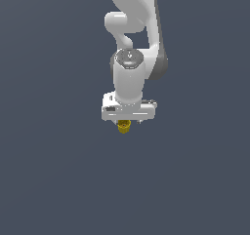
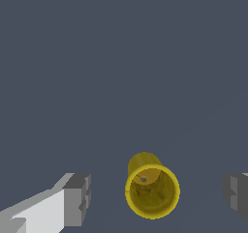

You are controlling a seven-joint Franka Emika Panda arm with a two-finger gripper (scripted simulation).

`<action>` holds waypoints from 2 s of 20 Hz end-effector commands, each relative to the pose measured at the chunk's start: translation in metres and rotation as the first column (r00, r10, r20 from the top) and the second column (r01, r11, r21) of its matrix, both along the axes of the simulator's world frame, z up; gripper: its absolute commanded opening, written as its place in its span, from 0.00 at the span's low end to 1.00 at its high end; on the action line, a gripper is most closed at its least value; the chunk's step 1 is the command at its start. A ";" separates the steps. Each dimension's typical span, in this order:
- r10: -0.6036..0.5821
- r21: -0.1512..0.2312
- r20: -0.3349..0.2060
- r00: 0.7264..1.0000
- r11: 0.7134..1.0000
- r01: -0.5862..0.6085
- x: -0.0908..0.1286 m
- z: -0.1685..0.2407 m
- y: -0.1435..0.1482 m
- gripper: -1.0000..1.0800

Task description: Pick up the object and move it to a goal position.

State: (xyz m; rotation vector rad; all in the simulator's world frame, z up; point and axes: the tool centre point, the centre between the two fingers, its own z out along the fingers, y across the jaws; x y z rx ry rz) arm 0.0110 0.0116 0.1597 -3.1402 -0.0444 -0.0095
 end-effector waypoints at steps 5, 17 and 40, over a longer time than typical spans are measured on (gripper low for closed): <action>0.004 0.005 0.007 1.000 1.000 -0.004 0.002 0.003 0.003 0.96; 0.008 0.018 0.026 1.000 1.000 -0.009 0.007 0.011 0.011 0.96; -0.459 0.011 -0.003 0.889 0.889 0.459 -0.035 -0.042 -0.007 0.96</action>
